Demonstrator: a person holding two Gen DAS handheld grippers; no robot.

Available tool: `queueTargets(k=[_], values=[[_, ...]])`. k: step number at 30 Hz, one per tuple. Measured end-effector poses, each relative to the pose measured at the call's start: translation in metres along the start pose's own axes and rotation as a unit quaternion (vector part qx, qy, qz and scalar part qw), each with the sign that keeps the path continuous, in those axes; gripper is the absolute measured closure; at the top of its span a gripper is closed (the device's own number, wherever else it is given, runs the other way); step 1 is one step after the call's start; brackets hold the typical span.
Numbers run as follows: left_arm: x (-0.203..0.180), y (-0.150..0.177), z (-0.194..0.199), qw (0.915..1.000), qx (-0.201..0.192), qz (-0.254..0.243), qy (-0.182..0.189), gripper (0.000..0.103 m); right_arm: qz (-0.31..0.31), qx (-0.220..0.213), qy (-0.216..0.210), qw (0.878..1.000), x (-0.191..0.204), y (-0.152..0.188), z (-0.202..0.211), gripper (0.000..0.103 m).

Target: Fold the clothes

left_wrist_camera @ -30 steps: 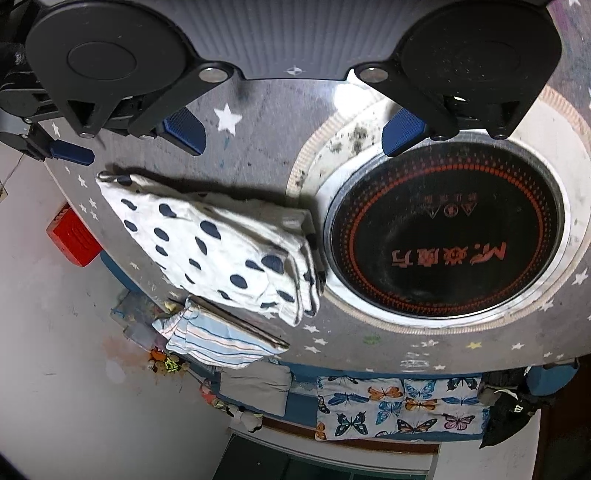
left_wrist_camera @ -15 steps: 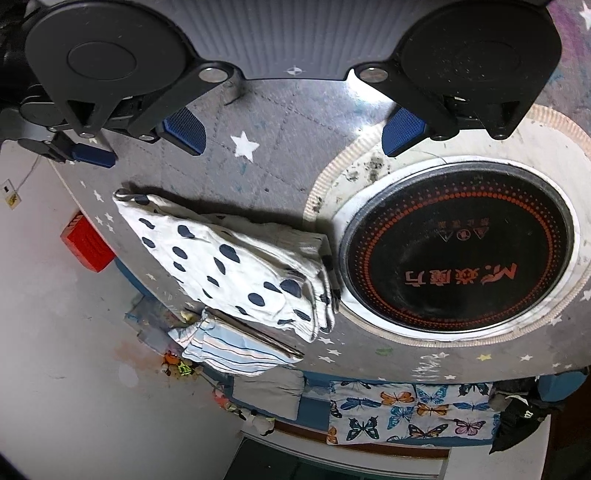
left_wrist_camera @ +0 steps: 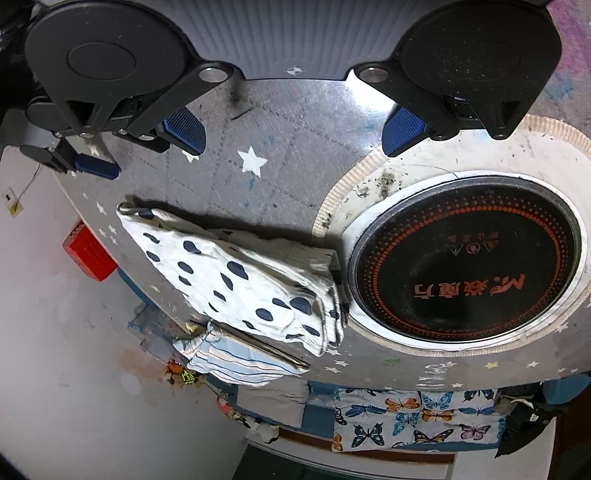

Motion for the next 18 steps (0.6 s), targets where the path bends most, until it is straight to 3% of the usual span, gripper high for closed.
queueTargets(k=[18], values=[[-0.0006,0.0015,-0.0024,1.0,0.002,-0.003,-0.008,0.0,-0.001,-0.008,0.007,1.0,0.0008,0.0012,0.0002,0.0]])
Point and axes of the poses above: each gripper's, at about its wrist camera, not at the fingertips, and z roughly against the way its jaws point, x to its left, y to its underside, the point moved 9 cm from there along -z, roughly the way its jaws point, and after that the axes turned 4 degrees about -y, right-handed, at the moved point
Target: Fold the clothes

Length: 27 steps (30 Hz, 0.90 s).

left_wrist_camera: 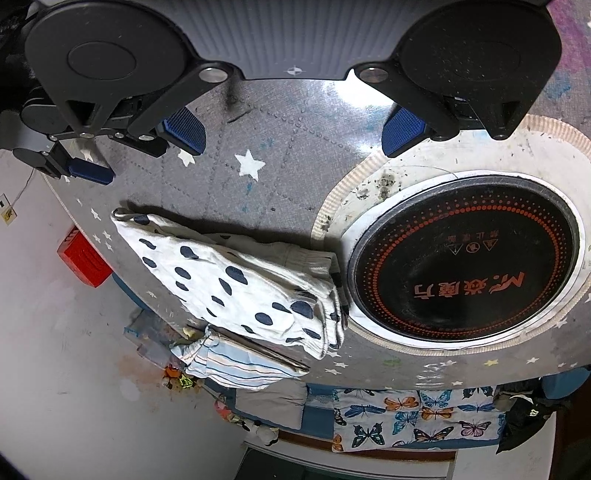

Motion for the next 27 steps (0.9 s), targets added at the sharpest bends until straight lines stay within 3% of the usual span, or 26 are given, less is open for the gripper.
queueTargets(k=[27], values=[[-0.0027,0.0016,-0.0018,0.9998,-0.001,-0.012,-0.012,0.0,-0.003,-0.01,0.002,1.0,0.0005,0.001,0.0008,0.0]])
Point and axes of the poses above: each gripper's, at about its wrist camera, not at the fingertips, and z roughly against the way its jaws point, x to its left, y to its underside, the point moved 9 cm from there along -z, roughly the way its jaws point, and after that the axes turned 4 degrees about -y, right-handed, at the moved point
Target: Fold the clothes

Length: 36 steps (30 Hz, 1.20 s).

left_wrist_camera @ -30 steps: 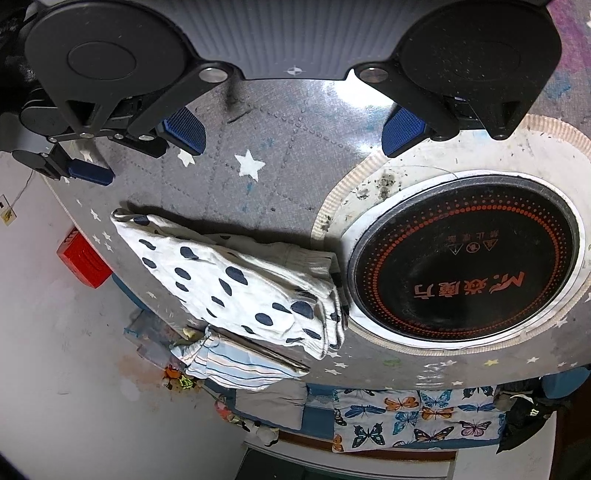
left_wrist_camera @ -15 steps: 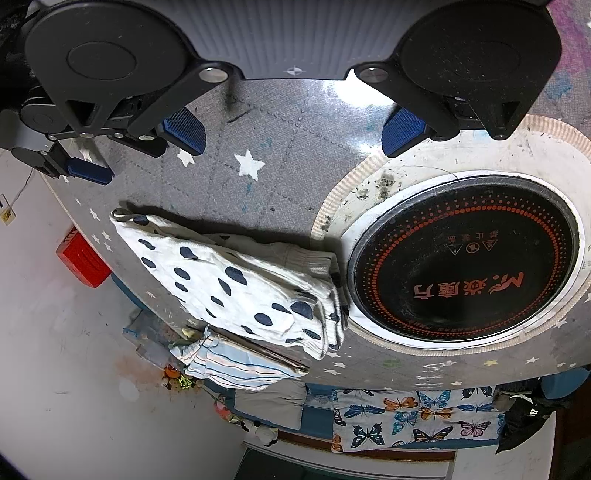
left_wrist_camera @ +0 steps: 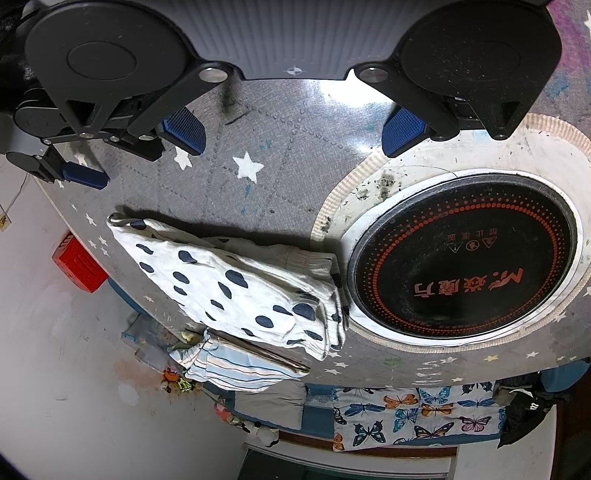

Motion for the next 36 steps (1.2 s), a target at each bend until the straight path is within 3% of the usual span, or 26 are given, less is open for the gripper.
queueTargets(k=[24,36], values=[[-0.008,0.005,-0.003,0.9984,-0.004,-0.045,-0.033,0.0,-0.015,0.003,-0.005,1.0,-0.002,-0.004,0.002,0.0],[-0.022,0.004,0.003,0.9966,-0.014,-0.074,-0.032,0.0,-0.021,-0.006,-0.001,1.0,-0.005,-0.011,0.006,0.0]])
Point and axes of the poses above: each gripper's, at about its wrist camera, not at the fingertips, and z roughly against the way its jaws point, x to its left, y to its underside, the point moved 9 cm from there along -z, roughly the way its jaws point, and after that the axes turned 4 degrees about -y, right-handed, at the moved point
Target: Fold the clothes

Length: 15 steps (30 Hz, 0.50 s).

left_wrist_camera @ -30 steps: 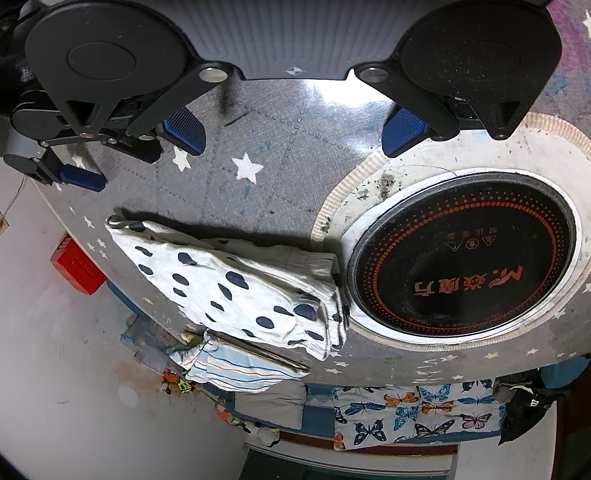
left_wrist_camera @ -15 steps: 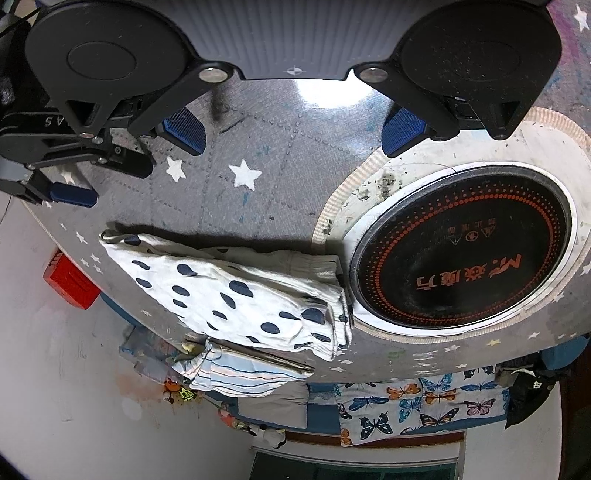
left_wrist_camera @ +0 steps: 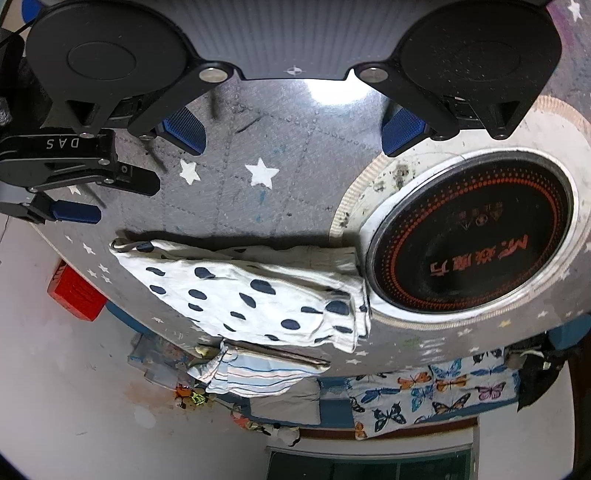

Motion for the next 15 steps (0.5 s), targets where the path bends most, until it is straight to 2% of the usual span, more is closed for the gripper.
queueTargets(k=[15], values=[[-0.0028,-0.0108,0.0079,0.9994,-0.023,-0.02,-0.015,0.0,-0.003,-0.015,-0.003,1.0,0.0075,-0.0086,0.0046,0.0]])
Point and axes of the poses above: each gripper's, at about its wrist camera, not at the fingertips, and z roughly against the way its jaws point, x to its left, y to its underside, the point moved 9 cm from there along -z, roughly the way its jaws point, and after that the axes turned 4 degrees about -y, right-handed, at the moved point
